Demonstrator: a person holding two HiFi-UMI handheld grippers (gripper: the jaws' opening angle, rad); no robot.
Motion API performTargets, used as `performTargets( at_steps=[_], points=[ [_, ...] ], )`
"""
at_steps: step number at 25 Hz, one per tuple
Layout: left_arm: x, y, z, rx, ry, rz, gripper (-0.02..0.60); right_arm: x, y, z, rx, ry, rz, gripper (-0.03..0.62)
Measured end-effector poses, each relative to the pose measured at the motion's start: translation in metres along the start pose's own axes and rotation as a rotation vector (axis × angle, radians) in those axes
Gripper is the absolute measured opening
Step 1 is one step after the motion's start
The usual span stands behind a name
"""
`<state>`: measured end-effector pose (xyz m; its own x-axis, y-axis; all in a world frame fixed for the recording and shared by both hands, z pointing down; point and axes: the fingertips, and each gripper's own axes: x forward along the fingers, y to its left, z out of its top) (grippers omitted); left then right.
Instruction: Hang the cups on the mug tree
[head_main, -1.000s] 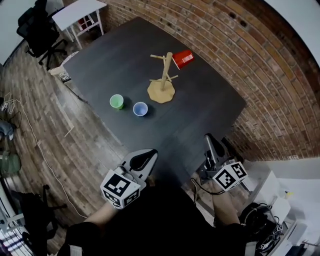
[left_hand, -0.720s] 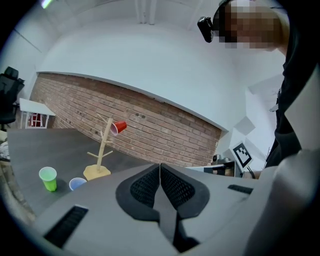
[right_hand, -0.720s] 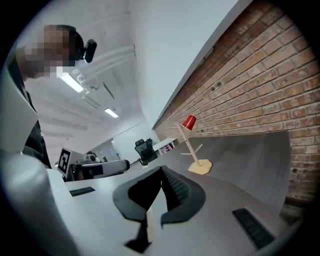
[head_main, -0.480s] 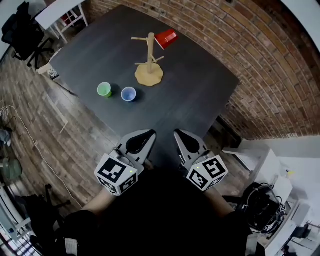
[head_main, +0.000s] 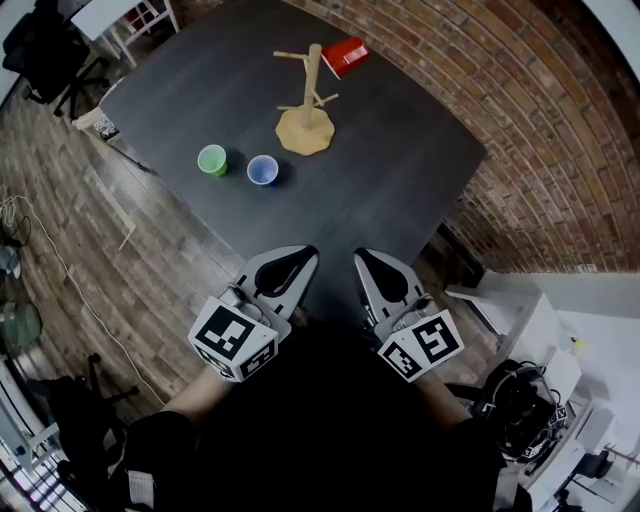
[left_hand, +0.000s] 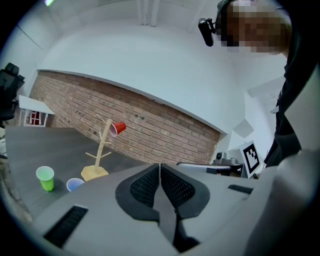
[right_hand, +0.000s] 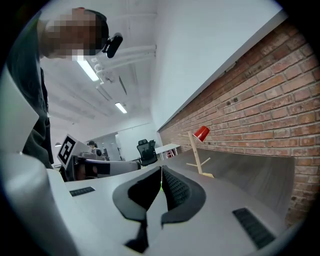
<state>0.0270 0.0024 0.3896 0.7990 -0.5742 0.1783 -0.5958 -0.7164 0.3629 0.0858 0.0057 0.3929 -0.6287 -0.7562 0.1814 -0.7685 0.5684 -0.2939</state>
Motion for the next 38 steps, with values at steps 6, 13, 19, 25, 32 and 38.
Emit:
performTargets(
  at_steps=[6, 13, 19, 25, 32, 38],
  points=[
    [-0.001, -0.001, 0.000, 0.021, 0.003, -0.007, 0.025, 0.002, -0.001, -0.004, 0.011, 0.012, 0.001, 0.031],
    [0.000, 0.007, 0.003, -0.004, -0.004, 0.011, 0.025, 0.004, -0.005, -0.003, 0.027, 0.014, 0.002, 0.031],
    [0.005, 0.012, -0.003, -0.030, 0.016, 0.010, 0.025, 0.003, -0.007, -0.003, 0.039, 0.015, 0.001, 0.031],
    [0.002, 0.087, -0.035, 0.066, 0.078, 0.260, 0.030, -0.001, -0.014, -0.006, 0.049, 0.025, -0.012, 0.031],
    [0.025, 0.223, -0.126, 0.082, 0.284, 0.436, 0.253, -0.009, -0.024, -0.016, 0.074, 0.063, -0.034, 0.032],
    [0.062, 0.292, -0.171, 0.107, 0.385, 0.549, 0.287, -0.022, -0.038, -0.032, 0.117, 0.108, -0.088, 0.032]
  ],
)
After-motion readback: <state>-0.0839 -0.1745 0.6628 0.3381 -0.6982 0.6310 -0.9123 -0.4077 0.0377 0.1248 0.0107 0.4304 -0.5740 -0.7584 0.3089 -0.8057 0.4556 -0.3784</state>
